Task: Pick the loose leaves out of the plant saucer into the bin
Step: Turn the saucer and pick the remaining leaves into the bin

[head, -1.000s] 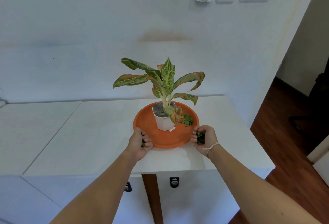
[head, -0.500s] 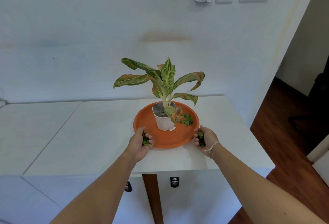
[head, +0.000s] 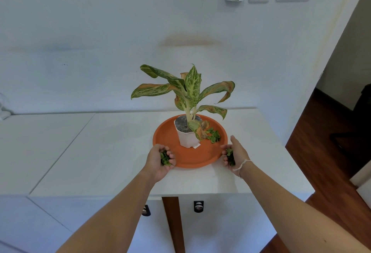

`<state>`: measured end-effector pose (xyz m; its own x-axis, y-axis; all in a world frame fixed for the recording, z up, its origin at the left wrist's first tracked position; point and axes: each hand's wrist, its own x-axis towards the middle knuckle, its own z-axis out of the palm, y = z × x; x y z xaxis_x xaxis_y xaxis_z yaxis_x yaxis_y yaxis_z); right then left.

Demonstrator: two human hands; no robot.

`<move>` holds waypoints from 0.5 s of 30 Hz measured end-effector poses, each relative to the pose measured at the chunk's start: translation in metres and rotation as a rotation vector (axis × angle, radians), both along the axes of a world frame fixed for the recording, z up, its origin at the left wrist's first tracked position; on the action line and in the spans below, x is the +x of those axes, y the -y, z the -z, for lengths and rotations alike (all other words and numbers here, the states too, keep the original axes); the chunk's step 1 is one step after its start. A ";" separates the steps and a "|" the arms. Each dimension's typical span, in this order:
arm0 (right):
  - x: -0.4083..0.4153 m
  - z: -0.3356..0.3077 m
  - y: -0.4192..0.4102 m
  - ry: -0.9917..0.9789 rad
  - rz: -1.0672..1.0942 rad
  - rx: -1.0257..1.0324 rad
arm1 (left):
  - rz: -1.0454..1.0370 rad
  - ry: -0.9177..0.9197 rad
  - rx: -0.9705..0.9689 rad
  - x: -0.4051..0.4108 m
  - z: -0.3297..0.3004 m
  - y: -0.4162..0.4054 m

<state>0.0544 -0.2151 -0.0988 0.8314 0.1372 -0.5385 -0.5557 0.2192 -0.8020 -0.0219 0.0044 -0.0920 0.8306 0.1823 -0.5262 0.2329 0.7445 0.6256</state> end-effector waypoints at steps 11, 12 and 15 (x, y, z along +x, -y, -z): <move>0.005 0.004 -0.002 0.003 0.043 -0.212 | 0.036 -0.088 0.205 -0.003 0.003 -0.005; 0.006 0.004 -0.002 0.016 0.042 -0.229 | 0.040 -0.095 0.230 -0.003 0.003 -0.006; 0.011 0.006 -0.002 0.060 0.022 -0.305 | 0.047 -0.117 0.275 -0.005 0.007 -0.012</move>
<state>0.0650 -0.2136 -0.1050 0.8638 -0.0417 -0.5020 -0.5032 -0.0251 -0.8638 -0.0264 0.0165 -0.0987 0.7784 0.2938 -0.5548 0.3454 0.5375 0.7693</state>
